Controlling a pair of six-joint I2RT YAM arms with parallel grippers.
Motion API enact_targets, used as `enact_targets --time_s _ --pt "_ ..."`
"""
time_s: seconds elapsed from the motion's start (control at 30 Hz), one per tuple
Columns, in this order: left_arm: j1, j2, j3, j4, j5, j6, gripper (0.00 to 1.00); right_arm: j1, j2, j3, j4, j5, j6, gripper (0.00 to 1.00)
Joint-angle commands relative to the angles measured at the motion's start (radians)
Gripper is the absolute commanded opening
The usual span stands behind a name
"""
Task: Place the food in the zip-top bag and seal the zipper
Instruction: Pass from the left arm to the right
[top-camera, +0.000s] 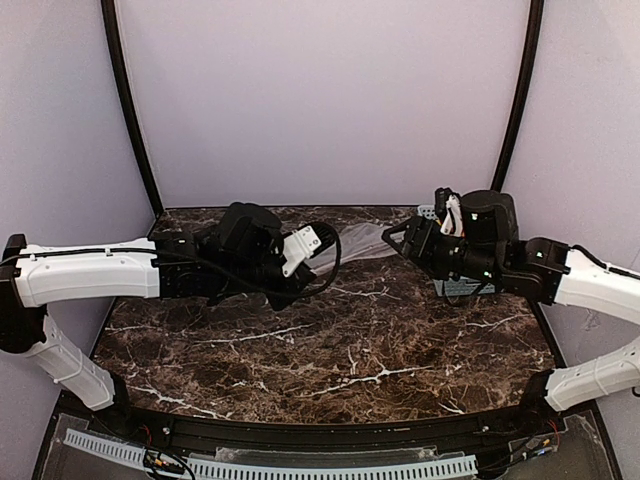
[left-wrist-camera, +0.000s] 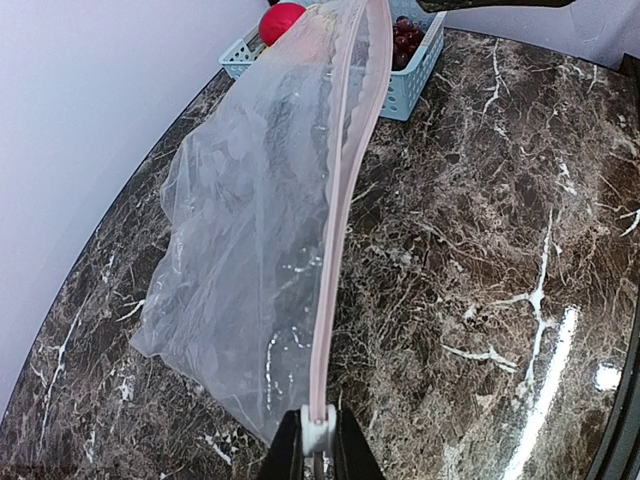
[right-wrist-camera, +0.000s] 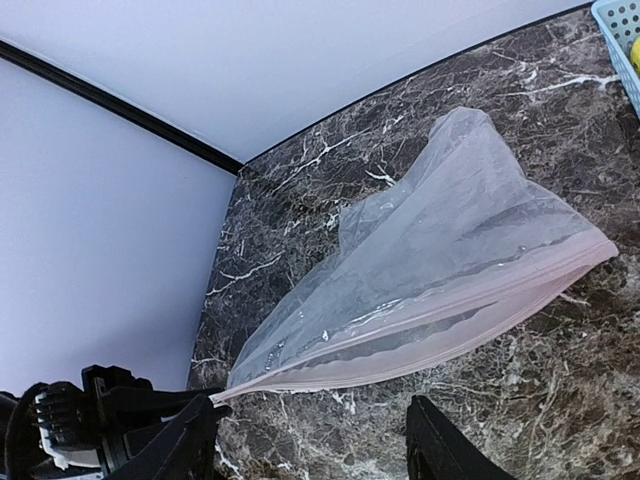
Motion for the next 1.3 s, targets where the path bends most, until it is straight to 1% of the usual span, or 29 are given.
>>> enact_targets --time_s 0.0,0.07,0.3,0.7,0.93,1.13,1.27 --pt "0.0 -0.037 -0.011 0.017 0.009 -0.041 0.01 -0.005 -0.008 -0.037 0.003 0.028 0.027 0.56" --pt "0.0 -0.039 -0.013 0.015 0.012 -0.044 0.01 -0.011 0.012 -0.034 0.008 0.015 0.032 0.53" --pt "0.0 -0.053 -0.023 0.016 0.01 -0.046 0.01 -0.065 0.044 -0.035 0.054 -0.039 0.036 0.56" --pt "-0.001 -0.05 -0.026 0.02 0.019 -0.045 0.01 -0.122 0.084 -0.028 0.085 -0.077 0.011 0.53" --pt "0.0 -0.044 -0.027 0.022 0.032 -0.048 0.01 -0.133 0.115 -0.009 0.087 -0.083 -0.008 0.44" --pt "0.0 -0.045 -0.027 0.02 0.021 -0.052 0.01 -0.137 0.138 0.005 0.091 -0.094 -0.014 0.42" --pt "0.0 -0.044 -0.024 0.017 0.019 -0.061 0.01 -0.138 0.142 -0.006 0.102 -0.1 -0.003 0.42"
